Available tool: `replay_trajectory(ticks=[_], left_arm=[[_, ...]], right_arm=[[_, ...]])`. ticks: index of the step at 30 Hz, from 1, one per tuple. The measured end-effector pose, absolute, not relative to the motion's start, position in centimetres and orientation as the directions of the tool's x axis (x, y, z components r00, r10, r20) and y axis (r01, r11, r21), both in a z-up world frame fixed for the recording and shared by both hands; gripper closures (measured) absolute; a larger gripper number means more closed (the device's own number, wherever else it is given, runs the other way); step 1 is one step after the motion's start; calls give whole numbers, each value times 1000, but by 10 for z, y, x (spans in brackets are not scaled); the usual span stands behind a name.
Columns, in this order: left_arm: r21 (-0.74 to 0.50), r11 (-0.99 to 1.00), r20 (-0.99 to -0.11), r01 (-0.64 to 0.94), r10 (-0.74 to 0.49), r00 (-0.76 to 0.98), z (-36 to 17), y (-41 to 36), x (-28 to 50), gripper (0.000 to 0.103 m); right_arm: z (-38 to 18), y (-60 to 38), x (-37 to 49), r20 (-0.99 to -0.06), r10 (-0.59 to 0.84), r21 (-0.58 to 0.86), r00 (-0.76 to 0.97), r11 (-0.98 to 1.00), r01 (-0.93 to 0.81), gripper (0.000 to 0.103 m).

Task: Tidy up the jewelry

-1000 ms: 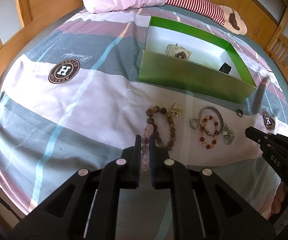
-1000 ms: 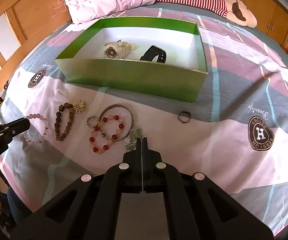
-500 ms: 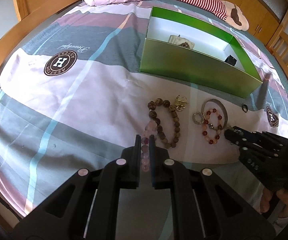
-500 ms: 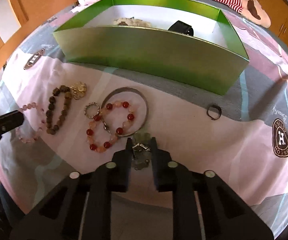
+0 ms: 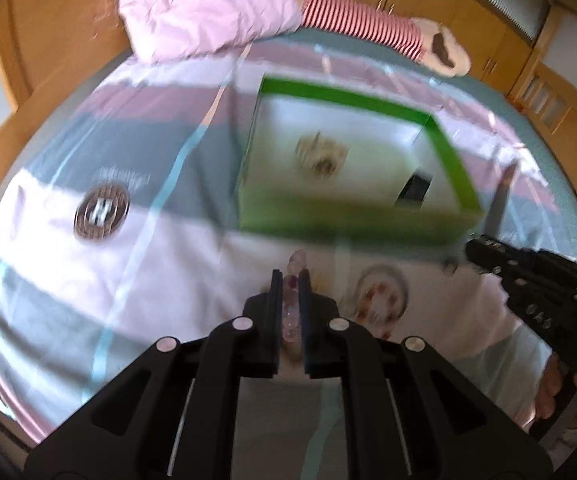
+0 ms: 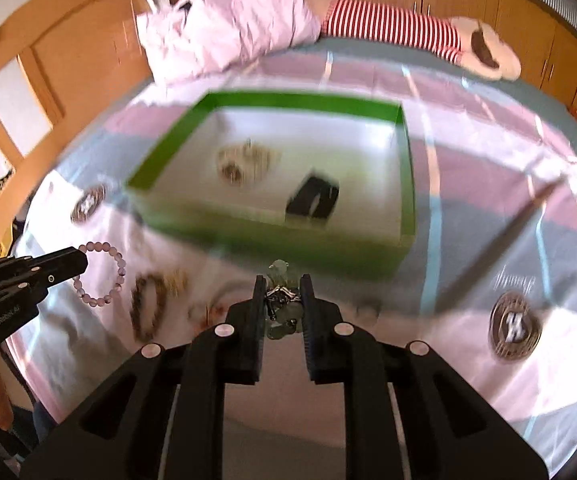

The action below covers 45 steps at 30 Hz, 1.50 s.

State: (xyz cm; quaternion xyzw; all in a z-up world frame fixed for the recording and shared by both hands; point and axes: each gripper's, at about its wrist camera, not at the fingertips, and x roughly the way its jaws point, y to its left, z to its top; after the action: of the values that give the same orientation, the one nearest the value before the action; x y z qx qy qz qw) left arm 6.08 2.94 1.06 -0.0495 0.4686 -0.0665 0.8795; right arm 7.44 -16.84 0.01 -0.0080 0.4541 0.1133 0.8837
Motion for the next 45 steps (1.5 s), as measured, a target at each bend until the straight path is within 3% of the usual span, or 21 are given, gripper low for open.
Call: replay_trajectory(ticks=[7,17,18,21,26,28,33,40,45], left_arm=[[-197,973,-791,116,-228,568,40,27,124,95],[-185,976,-815,113,-217,537,0,6,182,95],[-177,978,-815,110,-208,541,-2,5,184,91],[-138,984,-803,109,-176,570,-4,4,177,53],[-139,987,-786,80,-159,598,-4,21,139,51],[-175,984,-788,40,-164,593,-8,34,120,44],[-236,970,-830,-50,-174,530,-38,64,82,37],[-244,953,-896,-178,-151,419,-81,94,61,37],[-219,960,-904,-173,-133,406,-85,90,55,30]], right_arm=[[15,-169,121,-771,195,117,606,979,-166,87],[-28,-165,163,-824,139,96,549,990,-108,86],[-30,-165,164,-826,132,90,548,991,-102,83],[-30,-167,163,-824,112,77,556,993,-86,44],[-14,-165,142,-792,144,80,594,988,-133,43],[-8,-164,127,-786,177,102,593,982,-159,43],[-6,-160,86,-788,249,134,564,962,-237,43],[-62,-149,60,-875,179,65,450,964,-257,43],[-84,-135,55,-891,172,61,419,962,-265,45]])
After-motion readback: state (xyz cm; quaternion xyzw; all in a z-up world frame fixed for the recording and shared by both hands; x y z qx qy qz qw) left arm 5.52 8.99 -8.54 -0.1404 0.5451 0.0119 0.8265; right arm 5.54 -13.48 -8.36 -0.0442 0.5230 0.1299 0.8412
